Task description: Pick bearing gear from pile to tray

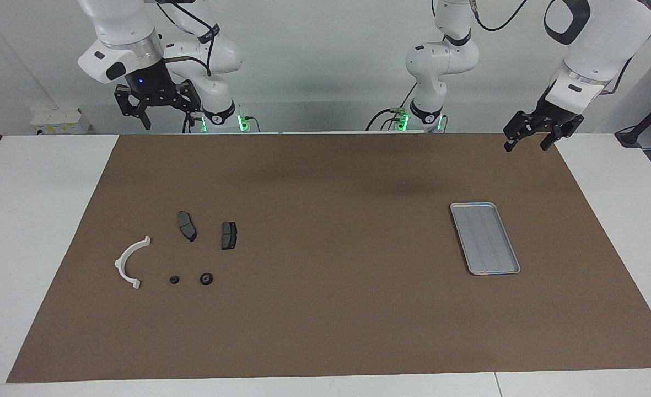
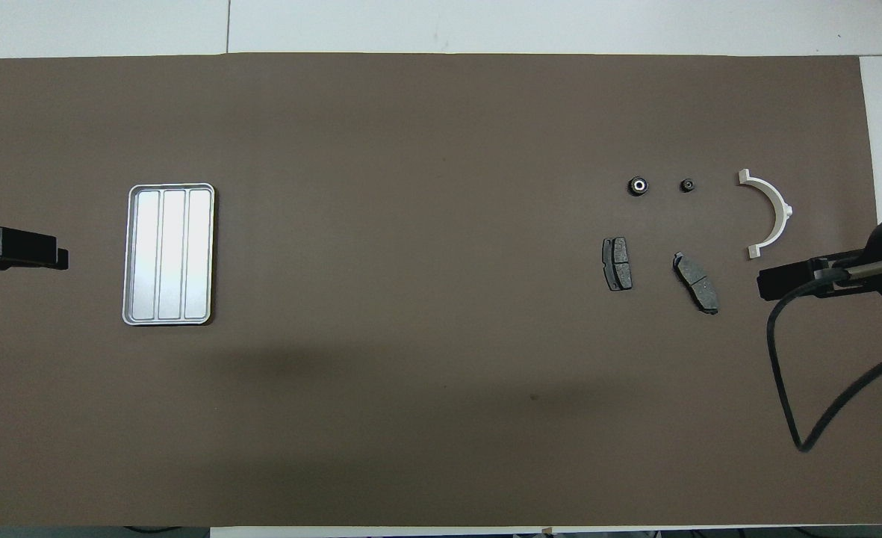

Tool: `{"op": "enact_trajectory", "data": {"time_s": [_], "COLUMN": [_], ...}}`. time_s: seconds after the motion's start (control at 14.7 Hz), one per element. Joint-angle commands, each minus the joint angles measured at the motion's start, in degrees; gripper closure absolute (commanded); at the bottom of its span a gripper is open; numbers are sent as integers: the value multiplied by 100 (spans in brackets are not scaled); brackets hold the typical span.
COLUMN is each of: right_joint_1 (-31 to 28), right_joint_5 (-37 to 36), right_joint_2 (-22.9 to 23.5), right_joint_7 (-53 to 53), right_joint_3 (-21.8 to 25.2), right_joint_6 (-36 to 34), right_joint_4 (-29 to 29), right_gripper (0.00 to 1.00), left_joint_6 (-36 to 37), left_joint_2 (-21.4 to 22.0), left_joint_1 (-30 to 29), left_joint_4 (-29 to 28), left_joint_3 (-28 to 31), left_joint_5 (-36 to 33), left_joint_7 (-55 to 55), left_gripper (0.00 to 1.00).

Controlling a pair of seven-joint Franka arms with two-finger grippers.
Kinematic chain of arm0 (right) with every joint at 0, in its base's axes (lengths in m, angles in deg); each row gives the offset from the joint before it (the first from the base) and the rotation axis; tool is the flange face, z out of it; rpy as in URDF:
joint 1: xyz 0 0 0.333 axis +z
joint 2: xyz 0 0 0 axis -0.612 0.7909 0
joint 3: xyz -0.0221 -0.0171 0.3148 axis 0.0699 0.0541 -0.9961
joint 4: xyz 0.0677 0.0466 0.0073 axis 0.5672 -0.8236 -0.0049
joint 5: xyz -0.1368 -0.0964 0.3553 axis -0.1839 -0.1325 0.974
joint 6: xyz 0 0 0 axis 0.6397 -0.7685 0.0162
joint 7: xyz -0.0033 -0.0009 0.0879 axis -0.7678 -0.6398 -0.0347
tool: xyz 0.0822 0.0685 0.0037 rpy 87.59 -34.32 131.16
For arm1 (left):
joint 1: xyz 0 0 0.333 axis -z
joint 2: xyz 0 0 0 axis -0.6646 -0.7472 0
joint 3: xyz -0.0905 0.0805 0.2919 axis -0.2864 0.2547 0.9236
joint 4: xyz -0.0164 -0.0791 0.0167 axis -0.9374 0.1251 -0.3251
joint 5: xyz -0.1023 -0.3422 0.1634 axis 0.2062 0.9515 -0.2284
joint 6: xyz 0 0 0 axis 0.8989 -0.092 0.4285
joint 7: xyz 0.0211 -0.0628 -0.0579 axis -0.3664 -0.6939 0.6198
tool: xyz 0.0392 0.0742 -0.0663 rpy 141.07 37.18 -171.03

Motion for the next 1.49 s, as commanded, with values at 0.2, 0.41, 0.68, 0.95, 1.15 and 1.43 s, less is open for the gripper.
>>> {"op": "enact_trajectory", "data": {"time_s": [0.2,0.41,0.68,0.95,1.15,1.43], "right_joint_1": [-157,-157,-96,-60,-78,-60], "right_joint_5": [60,60,17,-159,-177,-177], "right_joint_2": [-92,-57,468,1487,2305,3018], "right_joint_7": [189,146,-284,-829,-1041,-1190], "right_joint_3": [13,13,13,13,13,13], "right_joint_6": [-70,341,1133,2081,2942,3665], "right_joint_4": [-86,-322,-613,-605,-552,-403], "right_gripper": [0,0,0,0,0,0], "left_joint_6": [-383,-454,-375,-375,-357,-357], "left_joint_2": [249,249,267,267,267,258], "left_joint_1": [-12,-12,-73,-73,-64,-12], "left_joint_4": [-404,-440,-423,-414,-405,-396], "left_joint_3": [-27,-27,-36,-36,-36,-45], "left_joint_5": [-87,-87,-78,-78,-78,-78], "left_joint_7": [59,121,85,77,85,85], "left_gripper": [0,0,0,0,0,0]}}
